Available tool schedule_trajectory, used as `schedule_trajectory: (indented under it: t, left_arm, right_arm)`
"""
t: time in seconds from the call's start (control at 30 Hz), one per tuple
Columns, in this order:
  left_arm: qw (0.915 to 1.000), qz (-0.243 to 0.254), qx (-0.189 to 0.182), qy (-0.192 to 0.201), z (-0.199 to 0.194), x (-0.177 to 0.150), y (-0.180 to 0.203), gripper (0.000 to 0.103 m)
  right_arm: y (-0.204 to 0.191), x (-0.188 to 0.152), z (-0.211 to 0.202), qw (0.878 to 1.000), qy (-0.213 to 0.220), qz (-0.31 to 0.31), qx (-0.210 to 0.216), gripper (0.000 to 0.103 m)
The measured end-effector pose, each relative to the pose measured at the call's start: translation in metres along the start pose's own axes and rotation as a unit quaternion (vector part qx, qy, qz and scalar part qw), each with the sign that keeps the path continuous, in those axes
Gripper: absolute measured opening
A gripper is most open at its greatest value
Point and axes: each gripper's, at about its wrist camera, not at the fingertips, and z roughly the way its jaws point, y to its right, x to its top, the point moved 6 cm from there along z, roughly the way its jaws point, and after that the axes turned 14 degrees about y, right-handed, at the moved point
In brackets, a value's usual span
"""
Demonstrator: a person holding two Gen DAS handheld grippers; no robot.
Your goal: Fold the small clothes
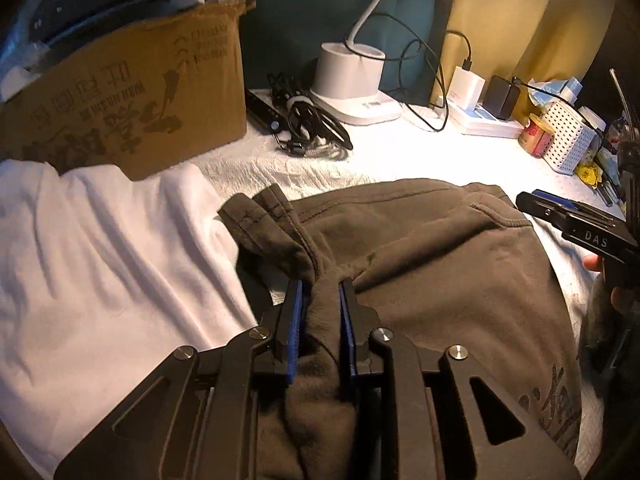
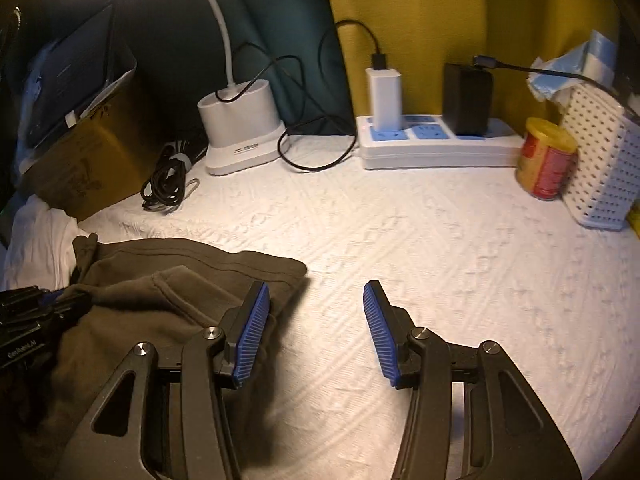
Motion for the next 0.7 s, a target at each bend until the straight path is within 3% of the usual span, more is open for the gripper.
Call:
schedule_trajectory:
  t: [0.33,0.47,0.7]
  left_arm:
    - [0.9998,-0.011,-0.007,0.013,-0.031,0.001,0.002,0.023]
    - [0.9997,-0.015,-0.015,0.016,-0.043,-0.006,0.009,0.054]
    - [0.9996,-0.022,-0.018,0.009,-0.059,-0.024,0.012,0.054]
  right_arm:
    - [-0.022,-0.009,-0.029,1.0,-0.003,-0.014,0.024,0.051]
    - [-0.036,-0.019,-0.042,0.999,-0.011,-0.021,0.037,0.051]
    - [-0.053,-0.043,-0.065,0.998,-0.024,-0.031,0.05,0.051]
